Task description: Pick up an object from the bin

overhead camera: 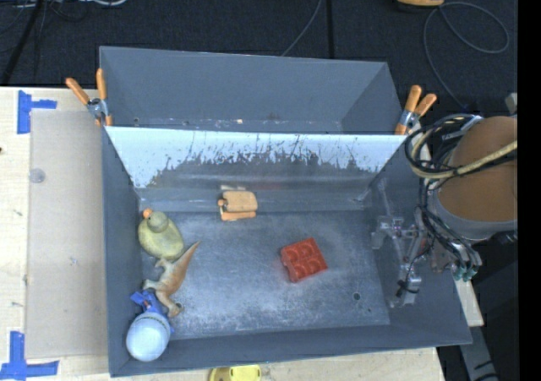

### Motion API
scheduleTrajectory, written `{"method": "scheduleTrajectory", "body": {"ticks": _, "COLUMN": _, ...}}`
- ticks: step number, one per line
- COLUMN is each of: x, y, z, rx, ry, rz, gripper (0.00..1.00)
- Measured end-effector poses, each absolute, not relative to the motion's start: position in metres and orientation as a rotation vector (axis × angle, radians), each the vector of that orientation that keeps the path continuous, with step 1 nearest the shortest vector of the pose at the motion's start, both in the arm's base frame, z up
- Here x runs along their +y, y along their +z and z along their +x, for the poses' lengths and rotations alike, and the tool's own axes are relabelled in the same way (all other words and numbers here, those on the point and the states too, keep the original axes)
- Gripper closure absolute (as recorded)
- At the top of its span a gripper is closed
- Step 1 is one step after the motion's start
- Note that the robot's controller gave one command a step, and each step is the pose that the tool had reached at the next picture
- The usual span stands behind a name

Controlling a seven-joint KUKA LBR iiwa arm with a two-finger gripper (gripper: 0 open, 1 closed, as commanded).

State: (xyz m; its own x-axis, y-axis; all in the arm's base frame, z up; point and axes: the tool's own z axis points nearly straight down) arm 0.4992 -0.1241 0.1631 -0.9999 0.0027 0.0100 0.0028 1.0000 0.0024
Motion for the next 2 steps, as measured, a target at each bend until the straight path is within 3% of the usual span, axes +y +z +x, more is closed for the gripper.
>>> {"method": "scheduleTrajectory", "body": {"ticks": 1, "x": -0.124, "y": 0.167, "z": 0.501, "rx": -3.139, "ry": -0.001, "rz": 0.001, "gripper": 0.00}}
{"method": "scheduleTrajectory", "body": {"ticks": 2, "x": -0.040, "y": 0.085, "z": 0.520, "rx": -3.127, "ry": -0.006, "rz": 0.118, "gripper": 1.00}}
